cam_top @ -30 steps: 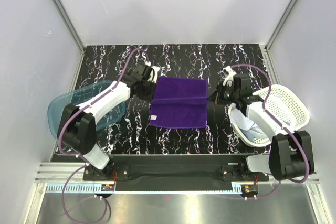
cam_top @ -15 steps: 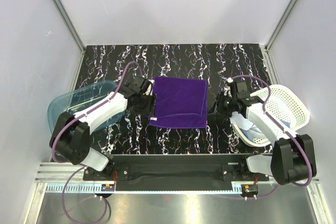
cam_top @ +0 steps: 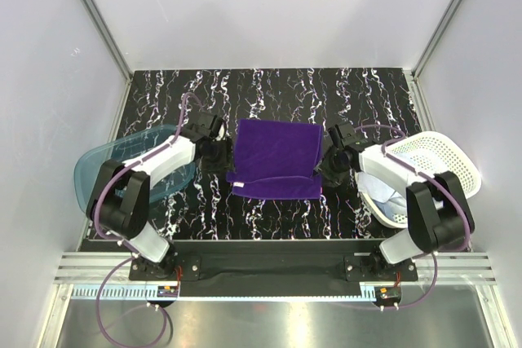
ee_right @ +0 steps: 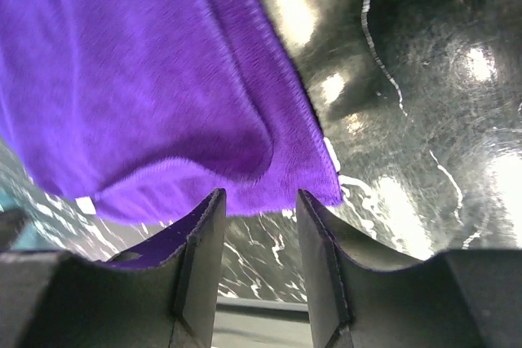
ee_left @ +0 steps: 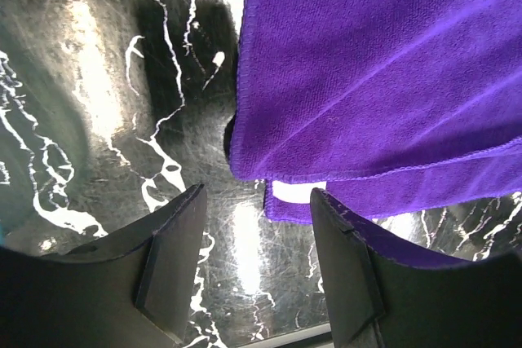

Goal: Fold and stack the towels
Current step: Fold the towel

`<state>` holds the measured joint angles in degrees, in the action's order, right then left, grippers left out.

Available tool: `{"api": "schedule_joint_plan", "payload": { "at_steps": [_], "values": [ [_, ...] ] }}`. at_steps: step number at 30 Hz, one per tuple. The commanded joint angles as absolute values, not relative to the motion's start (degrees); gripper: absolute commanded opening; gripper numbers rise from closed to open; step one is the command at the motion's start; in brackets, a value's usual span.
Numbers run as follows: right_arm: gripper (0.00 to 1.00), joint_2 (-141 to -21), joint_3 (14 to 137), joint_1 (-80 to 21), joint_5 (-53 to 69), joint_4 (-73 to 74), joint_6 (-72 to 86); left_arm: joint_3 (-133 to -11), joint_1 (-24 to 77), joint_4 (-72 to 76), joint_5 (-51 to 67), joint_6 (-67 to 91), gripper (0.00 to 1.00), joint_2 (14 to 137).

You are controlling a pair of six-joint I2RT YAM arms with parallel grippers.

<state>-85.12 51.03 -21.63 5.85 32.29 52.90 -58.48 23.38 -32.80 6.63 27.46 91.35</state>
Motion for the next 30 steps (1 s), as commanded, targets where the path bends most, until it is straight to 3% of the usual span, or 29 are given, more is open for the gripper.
{"api": "schedule_joint_plan", "payload": {
  "at_steps": [1, 24, 30],
  "values": [
    [0.47, -88.5, 53.0, -22.2, 4.1, 32.2, 62.0, -59.2, 23.6, -29.4, 8.6, 28.8, 0.59, 92.9],
    [0.47, -93.4, 56.3, -22.5, 6.8, 35.6, 71.2, -55.1, 23.5, -24.0, 9.6, 32.3, 0.59, 94.0],
    [0.39, -96.2, 57.1, -22.4, 6.8, 35.3, 71.5, -54.4, 23.4, -22.2, 11.7, 32.7, 0.58, 94.2]
  ]
}}
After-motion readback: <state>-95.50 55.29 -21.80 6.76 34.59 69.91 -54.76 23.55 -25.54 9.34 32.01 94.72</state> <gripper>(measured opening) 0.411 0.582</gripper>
